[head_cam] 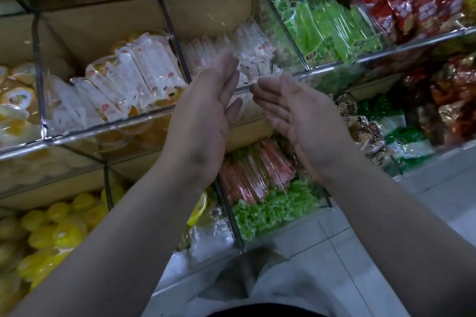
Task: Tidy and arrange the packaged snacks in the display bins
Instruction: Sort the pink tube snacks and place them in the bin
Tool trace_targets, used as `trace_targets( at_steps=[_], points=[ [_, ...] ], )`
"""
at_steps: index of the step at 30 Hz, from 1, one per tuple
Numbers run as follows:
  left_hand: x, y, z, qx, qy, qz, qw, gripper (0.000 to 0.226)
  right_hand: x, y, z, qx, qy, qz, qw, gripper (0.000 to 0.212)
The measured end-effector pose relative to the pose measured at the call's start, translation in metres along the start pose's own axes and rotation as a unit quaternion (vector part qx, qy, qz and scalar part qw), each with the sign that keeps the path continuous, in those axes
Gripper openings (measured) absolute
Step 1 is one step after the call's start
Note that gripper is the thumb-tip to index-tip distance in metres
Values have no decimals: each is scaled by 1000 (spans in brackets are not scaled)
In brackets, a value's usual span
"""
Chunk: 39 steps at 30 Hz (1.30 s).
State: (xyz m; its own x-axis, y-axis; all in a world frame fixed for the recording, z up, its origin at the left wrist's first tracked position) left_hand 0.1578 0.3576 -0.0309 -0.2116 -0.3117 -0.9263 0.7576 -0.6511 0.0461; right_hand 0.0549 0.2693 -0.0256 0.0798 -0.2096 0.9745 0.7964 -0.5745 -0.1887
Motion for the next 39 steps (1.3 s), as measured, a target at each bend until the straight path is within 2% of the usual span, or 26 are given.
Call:
trace_targets(
  at_steps=[7,13,18,23,34,39],
  points=[
    [23,-12,13,-14,41,-27,999,47,-28,10,-25,-11,-2,31,999,29],
    [47,-2,29,-33,13,-46,998,50,-43,30,-49,-4,-3,69,998,34],
    [76,6,36,-54,8,-75,996,48,-63,48,-67,1,-27,94,995,25],
    [109,7,36,-76,-3,-113,991,49,-89,60,-85,12,-39,131,991,26],
    [189,9,27,-140,-10,-174,975,47,-156,90,-117,27,-114,215,970,20],
    [214,14,23,-162,-17,-196,967,49,-181,102,-133,17,-160,241,957,25]
  ],
)
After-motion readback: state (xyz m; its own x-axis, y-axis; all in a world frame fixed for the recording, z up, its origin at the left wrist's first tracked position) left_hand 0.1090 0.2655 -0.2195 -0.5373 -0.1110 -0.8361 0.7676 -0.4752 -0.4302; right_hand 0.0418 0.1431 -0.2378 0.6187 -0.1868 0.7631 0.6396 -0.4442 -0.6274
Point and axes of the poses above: each hand's wrist, its own y-axis towards the middle knuckle, its own z-axis out of the palm, x = y × z, the point moved 6 cm from there along y, towards the middle knuckle, and after that the axes turned 7 degrees about z, right-handed, at the moved point
